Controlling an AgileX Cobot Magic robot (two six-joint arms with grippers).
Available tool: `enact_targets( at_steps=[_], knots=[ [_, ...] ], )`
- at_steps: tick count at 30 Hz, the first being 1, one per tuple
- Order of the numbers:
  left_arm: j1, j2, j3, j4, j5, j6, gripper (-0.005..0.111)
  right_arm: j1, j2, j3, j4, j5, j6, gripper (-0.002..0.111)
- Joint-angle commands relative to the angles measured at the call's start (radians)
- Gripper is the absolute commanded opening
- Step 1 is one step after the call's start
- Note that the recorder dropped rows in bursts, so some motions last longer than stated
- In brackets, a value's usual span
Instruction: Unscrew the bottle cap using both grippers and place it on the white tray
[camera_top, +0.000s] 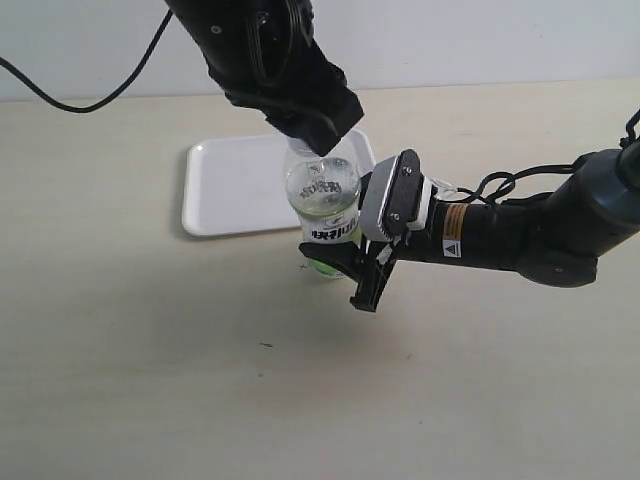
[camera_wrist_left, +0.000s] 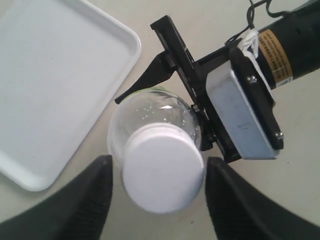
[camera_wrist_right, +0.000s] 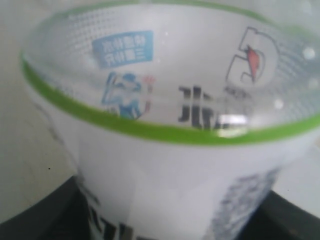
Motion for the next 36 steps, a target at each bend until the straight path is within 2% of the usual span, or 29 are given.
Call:
enact_targets(
  at_steps=[1,10,16,20,23,36],
  knots=[
    [-0.004,-0.005,-0.003,0.015,0.005,0.087,0.064,0.002,-0.002,-0.001,-0.003,0.070,-0.001,0.000],
    [-0.004,-0.026,-0.003,0.063,-0.006,0.289,0.065,0.002,-0.002,-0.001,-0.003,0.072,0.005,0.000],
    [-0.004,-0.044,-0.003,0.069,-0.011,0.551,0.065,0.002,-0.002,-0.001,-0.003,0.082,0.006,0.000],
    [-0.004,-0.044,-0.003,0.069,-0.018,0.787,0.065,0.002,-0.002,-0.001,-0.003,0.090,0.006,0.000],
    [-0.004,-0.044,-0.003,0.069,-0.019,0.888,0.065,0.002,-0.002,-0.001,-0.003,0.090,0.006,0.000],
    [-0.004,-0.036,-0.003,-0.014,-0.023,0.890,0.065,0.002,-0.002,-0.001,-0.001,0.088,0.006,0.000]
  ],
)
